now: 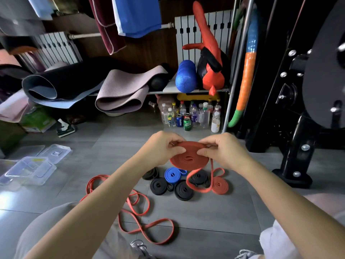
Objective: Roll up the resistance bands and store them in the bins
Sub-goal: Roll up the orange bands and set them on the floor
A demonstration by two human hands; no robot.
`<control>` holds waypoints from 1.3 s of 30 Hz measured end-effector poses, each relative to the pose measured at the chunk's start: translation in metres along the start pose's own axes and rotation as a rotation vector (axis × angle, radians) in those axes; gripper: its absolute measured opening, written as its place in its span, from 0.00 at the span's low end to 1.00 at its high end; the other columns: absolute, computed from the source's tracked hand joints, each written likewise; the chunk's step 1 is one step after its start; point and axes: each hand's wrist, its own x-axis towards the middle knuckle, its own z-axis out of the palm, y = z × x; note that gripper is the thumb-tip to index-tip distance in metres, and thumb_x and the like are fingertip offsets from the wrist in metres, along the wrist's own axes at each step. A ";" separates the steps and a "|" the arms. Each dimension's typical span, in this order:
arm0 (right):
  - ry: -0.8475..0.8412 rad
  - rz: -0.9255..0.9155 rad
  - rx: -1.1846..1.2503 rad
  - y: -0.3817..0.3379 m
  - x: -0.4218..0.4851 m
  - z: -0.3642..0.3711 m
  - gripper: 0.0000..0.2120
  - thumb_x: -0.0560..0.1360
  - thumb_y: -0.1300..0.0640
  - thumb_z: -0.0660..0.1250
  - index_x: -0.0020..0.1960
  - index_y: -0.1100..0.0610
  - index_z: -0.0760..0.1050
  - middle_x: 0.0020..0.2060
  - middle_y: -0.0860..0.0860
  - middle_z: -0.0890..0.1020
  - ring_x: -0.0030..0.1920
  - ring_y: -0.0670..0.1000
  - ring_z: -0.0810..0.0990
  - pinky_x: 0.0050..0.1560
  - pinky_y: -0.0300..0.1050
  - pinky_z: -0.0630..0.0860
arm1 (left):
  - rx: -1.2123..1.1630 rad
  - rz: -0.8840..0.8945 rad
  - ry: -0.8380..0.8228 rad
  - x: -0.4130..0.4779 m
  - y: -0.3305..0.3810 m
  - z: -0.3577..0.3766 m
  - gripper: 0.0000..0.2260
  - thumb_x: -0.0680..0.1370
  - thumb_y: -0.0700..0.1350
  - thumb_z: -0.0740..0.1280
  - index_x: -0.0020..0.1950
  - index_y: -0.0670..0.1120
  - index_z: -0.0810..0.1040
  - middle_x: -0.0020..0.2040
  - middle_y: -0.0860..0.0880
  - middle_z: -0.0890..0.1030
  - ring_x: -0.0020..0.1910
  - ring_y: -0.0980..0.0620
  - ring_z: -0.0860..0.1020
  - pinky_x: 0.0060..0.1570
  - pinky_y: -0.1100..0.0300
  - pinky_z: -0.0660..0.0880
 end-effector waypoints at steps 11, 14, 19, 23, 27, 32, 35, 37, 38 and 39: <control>0.027 -0.062 0.003 -0.005 0.005 -0.003 0.09 0.68 0.55 0.75 0.48 0.48 0.83 0.40 0.43 0.84 0.43 0.44 0.82 0.48 0.41 0.77 | 0.258 0.053 0.011 0.005 0.010 0.007 0.08 0.73 0.46 0.70 0.52 0.48 0.79 0.43 0.53 0.79 0.45 0.49 0.78 0.42 0.60 0.70; 0.065 -0.024 0.264 0.003 0.001 -0.005 0.13 0.67 0.62 0.75 0.48 0.48 0.82 0.41 0.44 0.84 0.44 0.45 0.84 0.50 0.39 0.79 | 0.010 -0.021 0.074 0.006 0.004 0.002 0.07 0.72 0.41 0.72 0.49 0.48 0.81 0.42 0.50 0.83 0.44 0.49 0.81 0.47 0.57 0.76; 0.125 -0.010 0.475 0.009 -0.005 -0.004 0.14 0.64 0.64 0.75 0.46 0.50 0.81 0.41 0.47 0.85 0.42 0.42 0.83 0.47 0.34 0.78 | -0.366 -0.072 0.153 -0.001 0.000 -0.001 0.14 0.72 0.36 0.71 0.43 0.57 0.78 0.36 0.59 0.83 0.34 0.63 0.80 0.32 0.68 0.75; 0.160 -0.015 0.507 0.008 -0.004 -0.003 0.14 0.65 0.65 0.74 0.42 0.46 0.81 0.35 0.39 0.84 0.40 0.40 0.83 0.43 0.29 0.76 | -0.531 -0.128 0.214 -0.006 -0.004 0.001 0.12 0.73 0.37 0.70 0.46 0.55 0.78 0.37 0.57 0.84 0.36 0.59 0.82 0.36 0.58 0.81; 0.159 -0.015 0.460 0.008 -0.004 -0.003 0.13 0.66 0.65 0.74 0.43 0.48 0.81 0.35 0.40 0.84 0.41 0.42 0.84 0.44 0.31 0.77 | -0.603 -0.203 0.121 -0.009 -0.004 0.003 0.09 0.74 0.36 0.69 0.48 0.50 0.78 0.43 0.51 0.84 0.41 0.53 0.83 0.41 0.55 0.81; 0.055 0.003 0.180 0.006 -0.002 0.000 0.13 0.67 0.59 0.76 0.50 0.54 0.82 0.39 0.41 0.83 0.41 0.41 0.83 0.48 0.37 0.78 | 0.117 0.007 0.033 -0.004 0.006 0.001 0.12 0.73 0.45 0.71 0.55 0.50 0.77 0.51 0.53 0.80 0.53 0.51 0.78 0.53 0.56 0.74; 0.048 -0.039 0.045 0.000 0.002 0.004 0.11 0.67 0.56 0.76 0.49 0.51 0.83 0.35 0.38 0.82 0.39 0.38 0.81 0.46 0.39 0.77 | 0.328 0.090 0.010 0.000 0.015 0.004 0.13 0.75 0.48 0.68 0.60 0.52 0.77 0.55 0.52 0.81 0.54 0.49 0.77 0.52 0.55 0.73; 0.060 -0.059 0.060 -0.001 0.004 0.004 0.10 0.66 0.57 0.76 0.47 0.49 0.83 0.35 0.40 0.83 0.40 0.42 0.82 0.47 0.43 0.79 | 0.336 0.079 0.029 0.003 0.015 0.004 0.11 0.75 0.46 0.68 0.57 0.50 0.79 0.52 0.50 0.82 0.52 0.47 0.77 0.50 0.55 0.73; 0.065 -0.059 0.093 -0.002 0.005 0.003 0.10 0.66 0.57 0.76 0.45 0.47 0.83 0.36 0.41 0.83 0.40 0.42 0.83 0.48 0.43 0.79 | 0.307 0.071 0.046 0.004 0.014 0.004 0.10 0.75 0.45 0.68 0.56 0.49 0.80 0.51 0.49 0.82 0.51 0.47 0.77 0.50 0.55 0.73; 0.064 -0.062 0.130 -0.002 0.005 0.001 0.10 0.66 0.58 0.76 0.44 0.45 0.83 0.36 0.40 0.84 0.40 0.42 0.83 0.48 0.43 0.79 | 0.266 0.062 0.064 0.005 0.013 0.003 0.10 0.74 0.45 0.69 0.55 0.48 0.80 0.49 0.50 0.82 0.50 0.47 0.78 0.50 0.56 0.73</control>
